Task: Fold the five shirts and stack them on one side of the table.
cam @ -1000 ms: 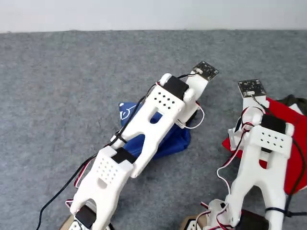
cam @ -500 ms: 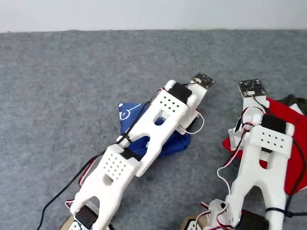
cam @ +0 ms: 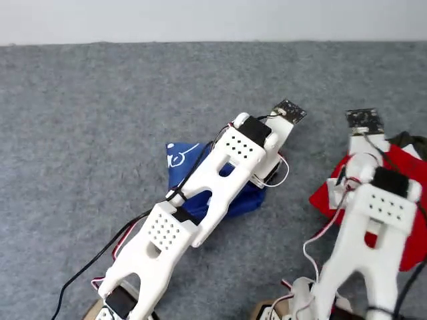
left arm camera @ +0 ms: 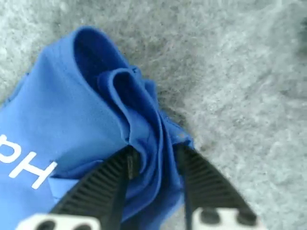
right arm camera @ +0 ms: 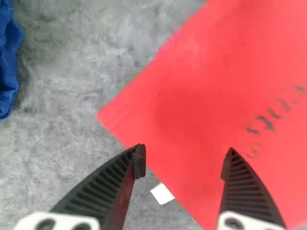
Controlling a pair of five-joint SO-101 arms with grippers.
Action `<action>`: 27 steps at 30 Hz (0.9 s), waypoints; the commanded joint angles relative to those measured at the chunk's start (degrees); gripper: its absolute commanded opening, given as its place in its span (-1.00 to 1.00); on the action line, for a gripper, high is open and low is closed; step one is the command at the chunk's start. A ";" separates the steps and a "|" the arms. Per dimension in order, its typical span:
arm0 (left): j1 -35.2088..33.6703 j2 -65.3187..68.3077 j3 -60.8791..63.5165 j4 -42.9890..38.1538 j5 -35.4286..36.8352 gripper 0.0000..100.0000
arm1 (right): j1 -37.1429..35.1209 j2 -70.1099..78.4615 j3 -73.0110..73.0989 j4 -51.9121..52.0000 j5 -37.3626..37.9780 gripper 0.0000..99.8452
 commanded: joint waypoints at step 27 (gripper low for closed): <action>-22.15 -26.20 11.82 1.14 0.00 -0.51 | -5.76 -12.18 -1.85 2.33 0.70 -0.46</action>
